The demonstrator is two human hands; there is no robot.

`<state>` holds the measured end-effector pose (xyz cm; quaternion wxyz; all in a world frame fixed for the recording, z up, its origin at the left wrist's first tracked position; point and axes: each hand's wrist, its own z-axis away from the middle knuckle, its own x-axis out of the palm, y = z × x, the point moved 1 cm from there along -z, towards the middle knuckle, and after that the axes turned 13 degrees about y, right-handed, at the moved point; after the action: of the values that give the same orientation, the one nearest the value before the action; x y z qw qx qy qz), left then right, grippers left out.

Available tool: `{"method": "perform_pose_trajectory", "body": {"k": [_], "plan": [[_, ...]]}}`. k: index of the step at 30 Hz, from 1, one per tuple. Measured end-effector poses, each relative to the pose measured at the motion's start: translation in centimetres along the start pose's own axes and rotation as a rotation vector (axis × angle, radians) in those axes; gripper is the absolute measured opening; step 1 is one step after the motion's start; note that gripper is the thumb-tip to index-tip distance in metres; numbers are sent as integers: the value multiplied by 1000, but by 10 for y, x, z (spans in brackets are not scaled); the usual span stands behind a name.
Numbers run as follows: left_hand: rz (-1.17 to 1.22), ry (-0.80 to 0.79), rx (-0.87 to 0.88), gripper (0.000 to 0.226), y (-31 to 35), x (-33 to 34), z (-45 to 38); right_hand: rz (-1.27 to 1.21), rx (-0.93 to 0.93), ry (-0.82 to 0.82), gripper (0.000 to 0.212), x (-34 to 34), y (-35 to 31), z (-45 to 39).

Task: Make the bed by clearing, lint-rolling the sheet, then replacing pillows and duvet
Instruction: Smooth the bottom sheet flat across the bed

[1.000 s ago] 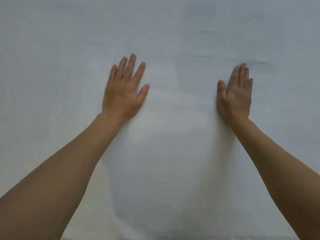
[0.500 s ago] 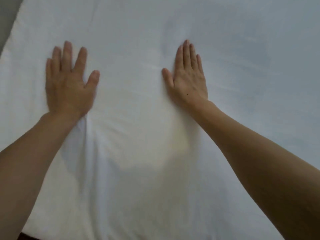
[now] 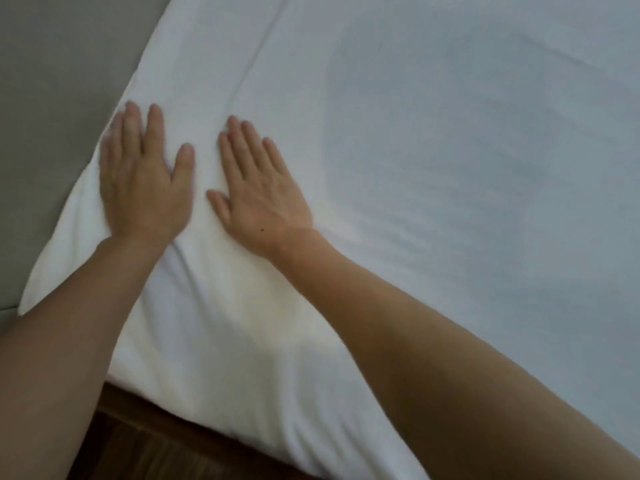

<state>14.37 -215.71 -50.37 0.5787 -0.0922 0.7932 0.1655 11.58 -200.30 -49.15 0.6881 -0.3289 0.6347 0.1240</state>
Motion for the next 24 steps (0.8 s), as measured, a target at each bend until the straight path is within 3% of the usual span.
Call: {"method": "perform_pose_trajectory", "body": {"k": [6, 9, 10, 12, 14, 17, 19, 22, 24], "plan": [[-21, -60, -13, 52, -29, -30, 49, 42, -205, -75, 65, 14, -71, 51], [-13, -128, -94, 54, -21, -47, 61, -144, -251, -103, 64, -5, -59, 57], [0, -110, -121, 56, -10, -53, 64, -223, -211, -48, 61, -16, -47, 60], [43, -43, -119, 58, 25, -60, 74, -288, -11, 248, 50, -30, -9, 71], [101, 4, -28, 58, 70, -63, 91, -193, 199, 403, 51, -41, 43, 86], [185, -9, 100, 55, 131, -52, 126, 15, 308, 239, 58, -51, 104, 108], [181, -45, 88, 54, 143, -40, 147, 63, 344, 160, 61, -47, 113, 121], [68, -60, -54, 57, 112, -30, 167, 78, 211, 96, 65, -25, 78, 149], [16, -18, -250, 60, 78, -31, 163, 67, 77, 81, 66, -8, 39, 166]]}}
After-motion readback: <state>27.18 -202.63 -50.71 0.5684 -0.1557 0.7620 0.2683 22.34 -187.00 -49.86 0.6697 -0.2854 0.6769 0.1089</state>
